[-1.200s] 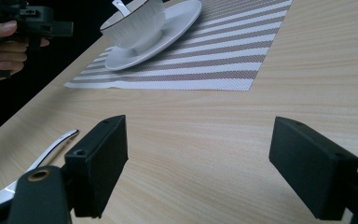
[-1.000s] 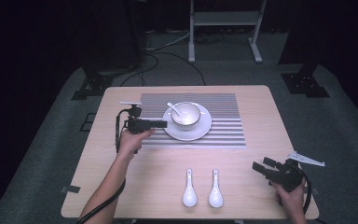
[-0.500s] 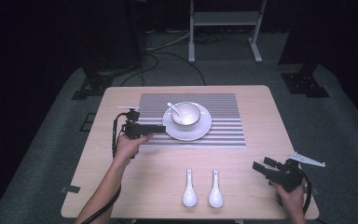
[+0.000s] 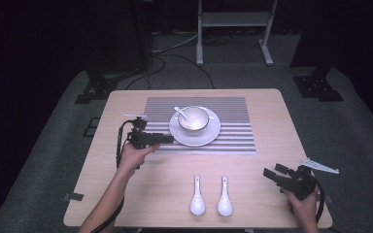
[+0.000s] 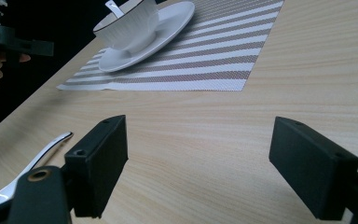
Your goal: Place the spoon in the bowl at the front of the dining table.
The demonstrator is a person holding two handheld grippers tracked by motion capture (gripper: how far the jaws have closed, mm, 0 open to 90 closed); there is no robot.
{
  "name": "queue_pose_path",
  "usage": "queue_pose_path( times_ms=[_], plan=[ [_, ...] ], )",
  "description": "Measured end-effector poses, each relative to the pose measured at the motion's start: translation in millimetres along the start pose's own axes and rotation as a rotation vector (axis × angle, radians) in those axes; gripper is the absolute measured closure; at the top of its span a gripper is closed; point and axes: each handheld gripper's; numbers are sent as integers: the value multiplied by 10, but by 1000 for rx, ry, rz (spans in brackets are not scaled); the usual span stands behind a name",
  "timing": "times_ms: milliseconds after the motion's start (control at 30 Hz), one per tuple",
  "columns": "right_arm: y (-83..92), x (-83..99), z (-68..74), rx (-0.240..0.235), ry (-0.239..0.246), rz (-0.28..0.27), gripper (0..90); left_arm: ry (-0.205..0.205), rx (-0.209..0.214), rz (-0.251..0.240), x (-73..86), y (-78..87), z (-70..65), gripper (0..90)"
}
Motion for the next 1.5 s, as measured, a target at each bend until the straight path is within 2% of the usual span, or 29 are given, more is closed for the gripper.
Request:
queue_pose_path(
  times_ms=[133, 233, 533, 600, 800, 933, 1367, 1500],
  plan=[
    [2, 0, -1, 3, -4, -1, 184, -2, 0, 1, 32, 3, -2, 168],
    [1, 0, 0, 4, -4, -1, 183, 0, -17, 11, 70, -2, -5, 114],
    [1, 0, 0, 6, -5, -1, 184, 0, -6, 24, 184, 6, -30, 90],
    [1, 1, 1, 5, -6, 0, 184, -20, -14, 39, 206, 1, -50, 89],
    [0, 1, 2, 6, -6, 1, 184, -46, -4, 46, 249, -2, -101, 89],
    [2, 2, 3, 5, -4, 0, 184, -53, -6, 56, 286, -5, -126, 89],
    [2, 3, 6, 10, -5, -2, 183, -81, -9, 48, 459, 68, -203, 89],
    [2, 4, 7, 12, -6, -2, 183, -90, -7, 61, 529, 64, -230, 89]
  ],
)
Point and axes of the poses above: each handheld gripper's, and its own axes: y roughly backward along the jaws, x roughly out of its underside, z roughly to its left, and after that the axes turned 13 degrees about -x, right-handed
